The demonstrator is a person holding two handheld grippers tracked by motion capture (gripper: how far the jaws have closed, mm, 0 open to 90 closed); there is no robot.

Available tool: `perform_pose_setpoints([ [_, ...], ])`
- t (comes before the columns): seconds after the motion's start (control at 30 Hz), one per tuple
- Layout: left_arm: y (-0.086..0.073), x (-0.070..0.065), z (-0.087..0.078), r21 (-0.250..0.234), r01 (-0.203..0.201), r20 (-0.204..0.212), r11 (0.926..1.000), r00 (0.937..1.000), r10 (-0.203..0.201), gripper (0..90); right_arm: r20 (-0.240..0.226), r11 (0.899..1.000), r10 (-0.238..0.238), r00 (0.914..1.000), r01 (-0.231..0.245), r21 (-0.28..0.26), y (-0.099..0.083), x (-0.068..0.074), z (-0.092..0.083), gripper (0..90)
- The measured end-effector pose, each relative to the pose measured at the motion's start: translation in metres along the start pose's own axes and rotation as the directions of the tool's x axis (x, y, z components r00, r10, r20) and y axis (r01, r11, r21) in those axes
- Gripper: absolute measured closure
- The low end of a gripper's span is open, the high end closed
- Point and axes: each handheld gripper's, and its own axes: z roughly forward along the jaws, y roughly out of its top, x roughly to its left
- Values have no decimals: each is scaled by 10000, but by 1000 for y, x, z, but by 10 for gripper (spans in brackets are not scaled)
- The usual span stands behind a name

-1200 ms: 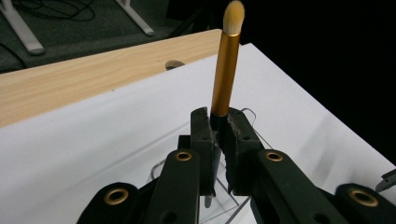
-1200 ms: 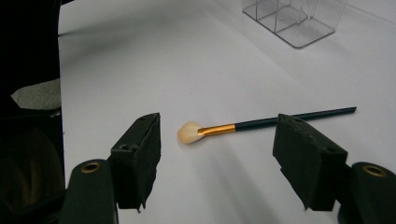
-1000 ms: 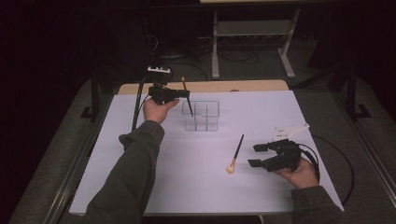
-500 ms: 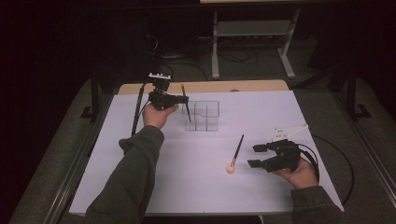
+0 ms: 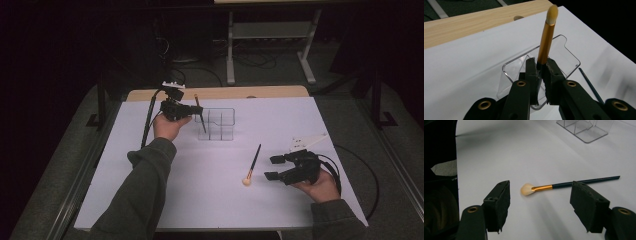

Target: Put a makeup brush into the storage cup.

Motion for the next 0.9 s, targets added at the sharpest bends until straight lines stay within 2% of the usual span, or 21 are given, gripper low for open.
perform_pose_setpoints([
  [0.07, -1, 1, -1, 60, 140, -66, 9999, 9999, -139, 792, 0, 10000, 15, 10000, -15, 16, 0, 0, 0, 314],
  [0.17, -2, 3, -4, 104, 106, -204, 9999, 9997, -104, 753, -36, 10000, -70, 10000, 70, 63, 0, 0, 2, 314],
  [0.23, -3, 3, -6, 52, 149, -212, 9999, 9997, -148, 753, -36, 9999, -77, 10000, 77, 72, 0, 1, 2, 314],
  [0.27, -3, 3, -7, 66, 27, -276, 10000, 9996, -26, 752, -37, 10000, -70, 10000, 70, 67, 0, 1, 2, 314],
  [0.77, -3, 7, -23, -162, 195, -373, 9997, 9991, -201, 708, -48, 10000, -16, 10000, 17, 53, -1, 0, 2, 312],
  [0.9, -4, 9, -26, -76, 192, -413, 9998, 9990, -195, 696, -37, 10000, -12, 10000, 12, 80, 0, 0, 3, 311],
])
